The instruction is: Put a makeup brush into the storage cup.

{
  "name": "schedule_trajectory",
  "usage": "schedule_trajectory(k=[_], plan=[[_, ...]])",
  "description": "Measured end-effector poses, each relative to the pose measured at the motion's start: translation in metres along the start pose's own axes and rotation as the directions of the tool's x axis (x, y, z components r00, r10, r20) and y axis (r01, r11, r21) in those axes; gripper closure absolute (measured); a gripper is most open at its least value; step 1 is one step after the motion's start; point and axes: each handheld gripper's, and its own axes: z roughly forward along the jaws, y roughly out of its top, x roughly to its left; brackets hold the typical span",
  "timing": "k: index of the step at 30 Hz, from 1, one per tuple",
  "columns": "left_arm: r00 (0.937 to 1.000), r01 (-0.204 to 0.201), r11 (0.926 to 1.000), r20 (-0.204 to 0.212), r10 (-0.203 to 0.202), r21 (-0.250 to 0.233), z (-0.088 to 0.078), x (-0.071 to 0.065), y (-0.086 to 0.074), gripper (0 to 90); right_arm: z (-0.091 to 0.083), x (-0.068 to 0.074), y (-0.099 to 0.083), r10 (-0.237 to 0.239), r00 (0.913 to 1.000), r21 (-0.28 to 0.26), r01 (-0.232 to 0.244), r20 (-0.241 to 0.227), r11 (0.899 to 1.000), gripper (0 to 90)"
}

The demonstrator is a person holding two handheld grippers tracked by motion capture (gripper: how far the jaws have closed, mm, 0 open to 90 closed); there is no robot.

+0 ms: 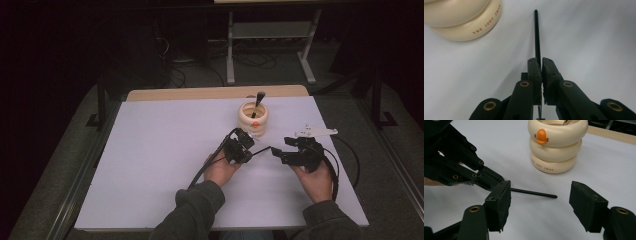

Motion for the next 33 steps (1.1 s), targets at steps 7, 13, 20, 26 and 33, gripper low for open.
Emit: schedule_trajectory(k=[7, 13, 20, 26, 33], plan=[[0.9999, -0.009, 0.9999, 0.009, 0.009, -0.006, -0.006, 0.003, -0.001, 86.2, 0.002, 0.003, 0.001, -0.024, 0.9995, 0.002, 0.024, -0.020, 1.000, 32.7], [0.9996, -0.012, 0.9992, 0.026, 0.010, 0.039, 0.000, 0.005, -0.004, 86.1, 0.004, 0.006, 0.001, -0.055, 0.9979, 0.008, 0.055, -0.034, 0.998, 32.7], [0.9970, 0.009, 0.9911, 0.076, -0.019, 0.133, 0.017, 0.009, -0.007, 86.0, 0.003, 0.005, 0.001, -0.049, 0.9982, 0.004, 0.049, -0.034, 0.999, 32.8], [0.9927, 0.041, 0.9875, 0.106, -0.058, 0.152, 0.019, 0.014, -0.005, 85.6, 0.003, 0.004, 0.001, -0.059, 0.9976, -0.001, 0.059, -0.034, 0.998, 32.7], [0.9954, -0.017, 0.9774, 0.095, -0.003, 0.211, 0.021, 0.010, 0.002, 83.5, 0.005, 0.006, 0.002, -0.044, 0.9984, 0.008, 0.044, -0.036, 0.999, 32.9]])
